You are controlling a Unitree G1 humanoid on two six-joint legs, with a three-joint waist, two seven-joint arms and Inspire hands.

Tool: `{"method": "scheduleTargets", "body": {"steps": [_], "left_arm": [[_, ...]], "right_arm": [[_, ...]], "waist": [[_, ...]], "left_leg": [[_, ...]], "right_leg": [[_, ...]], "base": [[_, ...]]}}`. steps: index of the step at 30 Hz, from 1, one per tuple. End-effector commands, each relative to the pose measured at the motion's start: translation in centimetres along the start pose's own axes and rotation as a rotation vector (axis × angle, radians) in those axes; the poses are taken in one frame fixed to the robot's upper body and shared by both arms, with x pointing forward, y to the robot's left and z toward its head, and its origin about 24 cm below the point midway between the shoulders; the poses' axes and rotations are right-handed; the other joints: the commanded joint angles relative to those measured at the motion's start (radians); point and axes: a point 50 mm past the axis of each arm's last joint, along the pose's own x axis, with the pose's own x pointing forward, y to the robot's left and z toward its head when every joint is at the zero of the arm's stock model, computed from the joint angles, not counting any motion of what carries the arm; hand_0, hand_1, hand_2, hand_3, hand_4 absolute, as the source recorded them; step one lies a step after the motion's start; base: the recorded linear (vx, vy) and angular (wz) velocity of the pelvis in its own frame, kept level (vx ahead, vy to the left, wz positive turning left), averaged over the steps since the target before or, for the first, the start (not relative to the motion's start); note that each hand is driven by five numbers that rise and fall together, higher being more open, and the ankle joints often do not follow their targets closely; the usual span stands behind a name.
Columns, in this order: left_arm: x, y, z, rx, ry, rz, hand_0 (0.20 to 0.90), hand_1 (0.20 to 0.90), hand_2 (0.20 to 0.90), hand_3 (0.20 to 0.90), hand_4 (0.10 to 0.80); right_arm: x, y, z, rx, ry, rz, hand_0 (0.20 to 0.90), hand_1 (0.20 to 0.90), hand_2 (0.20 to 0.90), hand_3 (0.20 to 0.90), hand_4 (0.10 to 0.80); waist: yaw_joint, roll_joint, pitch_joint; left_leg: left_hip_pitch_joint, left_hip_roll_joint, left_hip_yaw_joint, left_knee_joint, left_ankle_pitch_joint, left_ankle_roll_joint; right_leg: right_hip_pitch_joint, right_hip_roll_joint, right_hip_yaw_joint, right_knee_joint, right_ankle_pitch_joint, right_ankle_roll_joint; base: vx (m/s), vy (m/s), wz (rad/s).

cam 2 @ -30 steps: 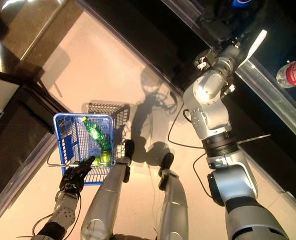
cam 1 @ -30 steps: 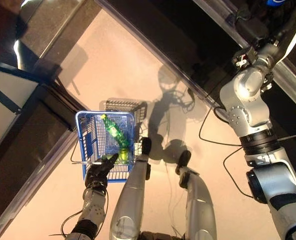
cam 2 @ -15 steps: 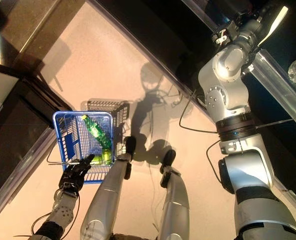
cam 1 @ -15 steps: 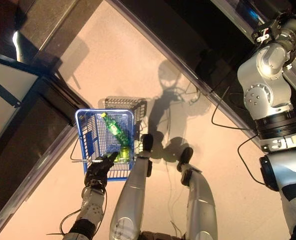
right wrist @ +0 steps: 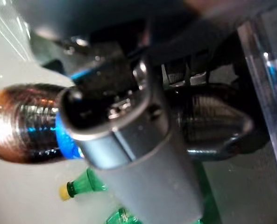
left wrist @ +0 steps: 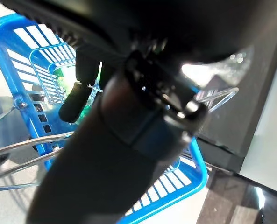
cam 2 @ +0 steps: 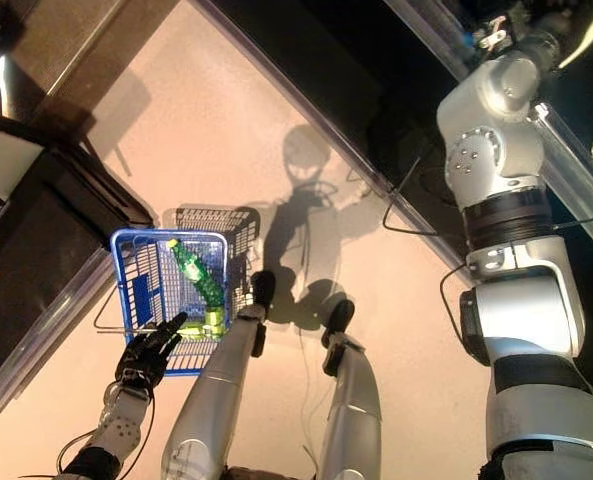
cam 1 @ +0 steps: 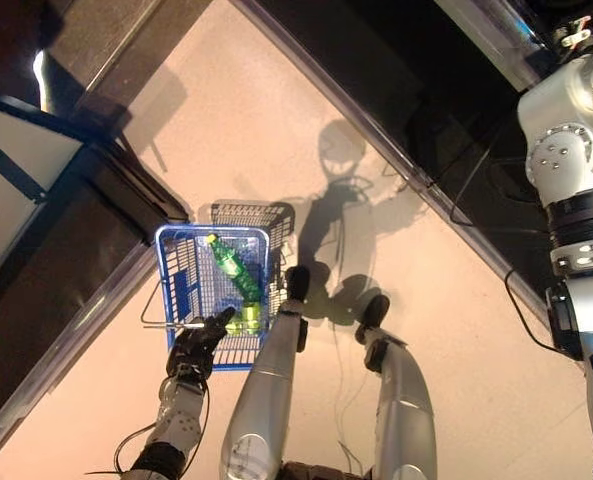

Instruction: Pick up the drink and place into the basket.

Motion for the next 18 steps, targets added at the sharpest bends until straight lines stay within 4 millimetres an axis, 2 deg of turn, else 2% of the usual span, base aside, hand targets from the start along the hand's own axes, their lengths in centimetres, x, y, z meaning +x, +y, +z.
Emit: {"method": "scheduleTargets", "body": {"steps": [1, 12, 18], "left_arm": [[-2.9, 4.8, 2.2, 0.074, -0.093, 0.000, 0.300, 0.300, 0.300, 0.200, 0.100], [-2.9, 4.9, 2.2, 0.088, -0.085, -0.006, 0.300, 0.300, 0.300, 0.200, 0.100], [-3.0, 5.1, 2.0, 0.084, -0.084, -0.015, 0.300, 0.300, 0.300, 0.200, 0.100]], "right_arm": [[-0.1, 2.6, 8.4, 0.050, -0.284, 0.130, 0.300, 0.300, 0.300, 0.200, 0.100], [0.1, 2.6, 10.1, 0.020, -0.367, 0.114, 0.300, 0.300, 0.300, 0.200, 0.100], [-0.6, 3.2, 10.6, 0.030, -0.406, 0.170, 0.300, 0.300, 0.300, 0.200, 0.100]], "waist": [[0.026, 0.053, -0.022], [0.026, 0.059, -0.022], [0.024, 0.065, -0.022]], "left_leg": [[-0.006, -0.057, -0.058, 0.094, -0.132, 0.004], [-0.004, -0.063, -0.057, 0.137, -0.156, 0.007], [0.011, -0.065, -0.052, 0.137, -0.158, 0.007]], "right_leg": [[-0.001, 0.001, -0.043, -0.038, 0.067, 0.027], [-0.007, -0.003, -0.049, 0.019, 0.042, 0.018], [0.002, -0.002, -0.051, 0.036, 0.026, 0.009]], "base": [[0.000, 0.000, 0.00], [-0.023, -0.022, 0.03], [-0.040, -0.011, -0.01]]}}
